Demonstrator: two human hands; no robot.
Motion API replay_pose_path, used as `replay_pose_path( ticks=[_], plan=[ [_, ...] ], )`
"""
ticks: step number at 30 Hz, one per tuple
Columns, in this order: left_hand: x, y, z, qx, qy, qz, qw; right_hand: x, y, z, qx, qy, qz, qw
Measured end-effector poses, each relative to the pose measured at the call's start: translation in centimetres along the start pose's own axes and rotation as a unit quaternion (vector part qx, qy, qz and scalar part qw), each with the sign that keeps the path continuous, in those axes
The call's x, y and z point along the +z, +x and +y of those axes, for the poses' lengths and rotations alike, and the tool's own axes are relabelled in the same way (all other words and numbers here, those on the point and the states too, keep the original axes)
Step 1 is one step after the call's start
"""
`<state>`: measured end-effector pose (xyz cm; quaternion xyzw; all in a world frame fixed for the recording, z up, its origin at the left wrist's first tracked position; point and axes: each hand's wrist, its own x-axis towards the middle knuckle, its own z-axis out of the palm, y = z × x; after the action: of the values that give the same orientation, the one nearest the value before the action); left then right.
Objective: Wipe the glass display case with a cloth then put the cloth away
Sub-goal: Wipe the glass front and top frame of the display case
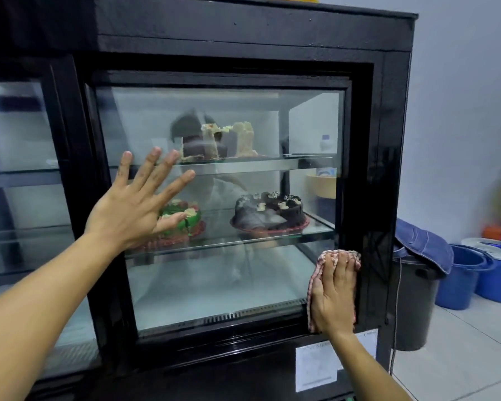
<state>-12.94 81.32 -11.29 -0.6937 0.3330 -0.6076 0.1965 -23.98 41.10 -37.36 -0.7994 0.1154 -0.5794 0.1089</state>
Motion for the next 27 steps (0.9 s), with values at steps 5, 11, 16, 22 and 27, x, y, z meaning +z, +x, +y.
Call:
replay_pose_path(
  ticks=[5,11,16,22,27],
  plan=[
    [0.8,-0.2,0.1,-0.023,0.010,0.013,1.000,-1.5,5.6,-0.5,-0.096,-0.025,0.017,0.995],
    [0.5,0.2,0.0,-0.028,0.004,0.012,1.000,-6.8,25.2,-6.7,-0.129,-0.050,0.103,0.985],
    [-0.1,0.5,0.1,-0.030,0.006,-0.004,1.000,-8.1,31.0,-17.7,-0.101,-0.036,0.096,0.990],
    [-2.4,1.0,-1.6,-0.033,-0.058,0.019,0.998,-4.6,28.5,-30.6,-0.303,-0.038,0.113,0.946],
    [-4.2,2.5,-9.1,-0.084,-0.056,0.119,0.988,-3.9,28.0,-30.0,-0.309,-0.005,0.112,0.945]
  ],
)
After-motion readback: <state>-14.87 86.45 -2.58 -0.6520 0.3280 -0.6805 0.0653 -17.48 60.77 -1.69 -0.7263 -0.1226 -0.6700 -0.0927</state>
